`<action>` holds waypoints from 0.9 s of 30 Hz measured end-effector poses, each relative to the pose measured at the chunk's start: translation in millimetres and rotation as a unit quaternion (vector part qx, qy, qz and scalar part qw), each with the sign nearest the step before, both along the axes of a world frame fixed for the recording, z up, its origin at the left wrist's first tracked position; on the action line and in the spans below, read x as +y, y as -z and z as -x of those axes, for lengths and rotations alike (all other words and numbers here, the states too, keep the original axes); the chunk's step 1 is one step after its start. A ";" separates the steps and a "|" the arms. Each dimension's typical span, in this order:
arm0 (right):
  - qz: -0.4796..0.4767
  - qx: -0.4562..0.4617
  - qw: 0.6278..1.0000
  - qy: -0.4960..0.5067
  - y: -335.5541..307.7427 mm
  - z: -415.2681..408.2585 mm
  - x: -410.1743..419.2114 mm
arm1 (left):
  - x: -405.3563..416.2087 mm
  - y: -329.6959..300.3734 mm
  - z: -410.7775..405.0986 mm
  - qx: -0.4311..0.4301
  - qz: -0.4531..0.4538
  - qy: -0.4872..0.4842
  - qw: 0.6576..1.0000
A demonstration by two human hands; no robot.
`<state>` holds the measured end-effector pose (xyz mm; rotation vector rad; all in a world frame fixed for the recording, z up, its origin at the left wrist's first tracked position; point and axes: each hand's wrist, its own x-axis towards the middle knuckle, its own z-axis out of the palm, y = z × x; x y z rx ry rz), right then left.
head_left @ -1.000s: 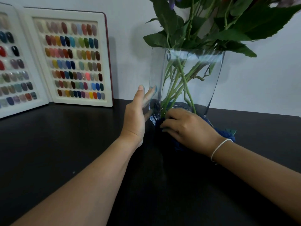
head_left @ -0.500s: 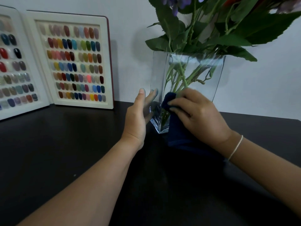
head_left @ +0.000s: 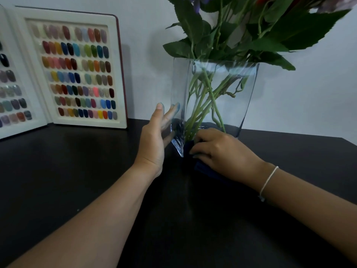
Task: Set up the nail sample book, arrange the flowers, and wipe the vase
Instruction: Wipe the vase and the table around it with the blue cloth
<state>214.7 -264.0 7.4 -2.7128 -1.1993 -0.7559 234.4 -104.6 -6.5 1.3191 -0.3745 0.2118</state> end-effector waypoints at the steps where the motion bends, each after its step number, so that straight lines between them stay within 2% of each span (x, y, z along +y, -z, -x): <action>1: -0.001 0.004 1.000 0.009 0.2 -0.3 -3.6 | -0.2 -0.2 0.6 0.000 0.001 -0.001 1.000; 11: -0.053 0.088 0.987 0.127 -0.9 7.2 -56.3 | -1.6 -1.9 1.8 0.006 0.008 -0.008 1.000; 15: -0.010 0.163 0.970 0.179 -4.0 16.4 -68.8 | -1.4 -2.2 1.9 0.005 0.008 -0.012 1.000; 19: 0.051 0.164 0.955 0.242 1.5 21.5 -71.3 | -2.0 -2.5 2.2 0.008 0.011 -0.013 1.000; 23: 0.057 0.178 0.935 0.302 5.7 21.0 -71.2 | -2.4 -3.2 2.8 0.010 0.013 -0.012 1.000; 27: 0.037 0.184 0.934 0.305 4.1 19.1 -75.8 | -2.3 -3.9 3.6 0.014 0.015 -0.011 1.000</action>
